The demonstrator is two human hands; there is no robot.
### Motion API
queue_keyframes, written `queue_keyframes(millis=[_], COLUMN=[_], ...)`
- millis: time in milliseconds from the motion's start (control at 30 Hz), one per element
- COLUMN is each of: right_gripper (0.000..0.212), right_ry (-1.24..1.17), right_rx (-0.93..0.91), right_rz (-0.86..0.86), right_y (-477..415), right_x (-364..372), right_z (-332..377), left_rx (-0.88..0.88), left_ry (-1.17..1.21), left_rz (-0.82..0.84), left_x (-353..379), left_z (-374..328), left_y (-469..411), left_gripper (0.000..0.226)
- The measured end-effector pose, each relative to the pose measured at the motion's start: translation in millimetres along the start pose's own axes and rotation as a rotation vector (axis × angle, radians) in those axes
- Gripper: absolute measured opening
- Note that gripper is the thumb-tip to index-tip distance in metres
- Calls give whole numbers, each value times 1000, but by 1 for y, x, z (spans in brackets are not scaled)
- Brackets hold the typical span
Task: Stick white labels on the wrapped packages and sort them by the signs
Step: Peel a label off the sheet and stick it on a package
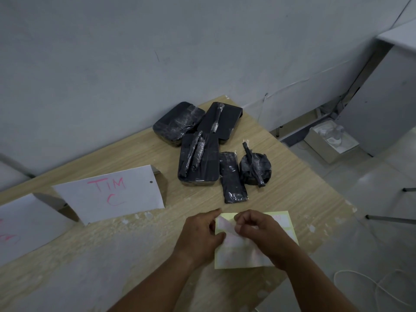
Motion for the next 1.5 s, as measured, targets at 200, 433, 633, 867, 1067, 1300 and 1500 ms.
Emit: queue_keyframes(millis=[200,433,633,867,1067,1300,1500], right_gripper=[5,18,17,11,20,19,9], right_ry=[-266,-219,-182,-261,-352,-383,-405], right_rx=[122,120,38,25,23,22,3], right_rz=[-26,-41,-66,-82,-154,-155,-132], right_y=[1,2,11,36,51,28,-20], right_x=[-8,-21,-26,-8,-12,-24,-43], right_z=[0,4,29,51,46,54,73], left_rx=[-52,-41,-288,-267,-157,33,170], left_ry=[-16,-245,348,416,149,2,-353], left_rz=[0,-28,-111,-194,-283,-334,-385], left_x=[3,-3,-26,-59,-87,-88,-75], left_z=[11,16,9,10,22,-20,-55], left_y=[1,4,11,21,29,-15,-93], left_gripper=[57,45,15,19,14,11,26])
Point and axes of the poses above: each hand's wrist, its own y-axis away from the middle knuckle, its own x-axis out of the palm, z = x × y, the point moved 10 cm from there along -y, towards the middle knuckle, and after that the axes turned 14 degrees about -z, right-handed, at the moved point
